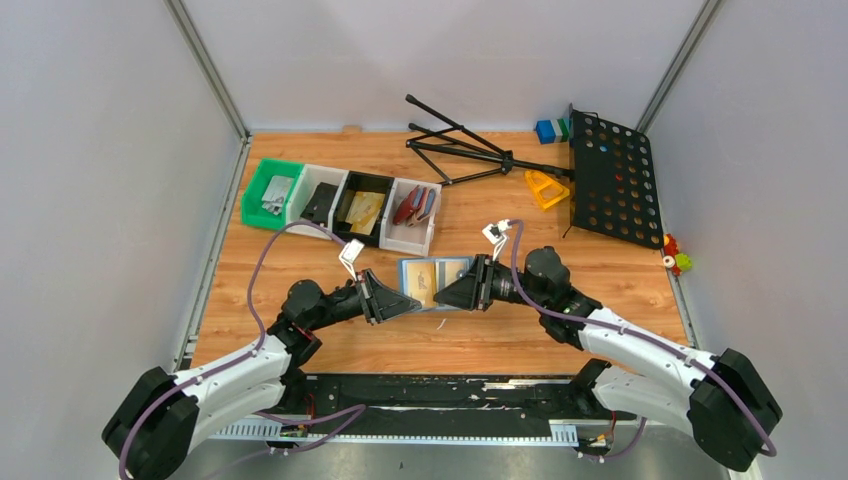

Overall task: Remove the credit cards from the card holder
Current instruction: Remove the credit card from the card holder.

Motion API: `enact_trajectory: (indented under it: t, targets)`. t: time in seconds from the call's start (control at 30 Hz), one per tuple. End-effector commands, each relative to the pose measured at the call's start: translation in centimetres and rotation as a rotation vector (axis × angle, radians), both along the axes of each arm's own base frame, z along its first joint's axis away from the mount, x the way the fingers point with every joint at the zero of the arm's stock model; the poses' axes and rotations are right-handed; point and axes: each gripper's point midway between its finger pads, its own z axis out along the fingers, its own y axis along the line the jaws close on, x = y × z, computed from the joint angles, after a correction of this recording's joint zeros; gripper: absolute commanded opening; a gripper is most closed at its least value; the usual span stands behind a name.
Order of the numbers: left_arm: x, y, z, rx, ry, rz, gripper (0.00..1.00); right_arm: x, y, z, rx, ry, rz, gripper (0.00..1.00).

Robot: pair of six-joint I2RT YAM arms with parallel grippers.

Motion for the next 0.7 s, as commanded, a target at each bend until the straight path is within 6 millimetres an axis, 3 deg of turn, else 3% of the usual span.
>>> enact_trajectory:
  t: [0.0,0.27,0.47,0.67]
  targets:
    - [-1.5,0.2,4.9,-0.153,-0.14,-0.068,0.0,0.1,0.5,2.0,0.076,-0.018,0.02,0.33]
    - [-2.1,0.2,5.7,-0.19,-0.155,-0.099,0.0,-0.5,1.0,4.1,0.202,-0.008,0.064,0.22]
    - [-2.0,0.4,5.3,-0.19,-0.141,-0.082,0.0,-0.5,0.6,4.8,0.252,-0.017,0.051,0.03]
    - [-1.3,0.5,4.1,-0.162,-0.106,-0.037,0.18,-0.3,-0.1,4.0,0.23,-0.012,0.01,0.0]
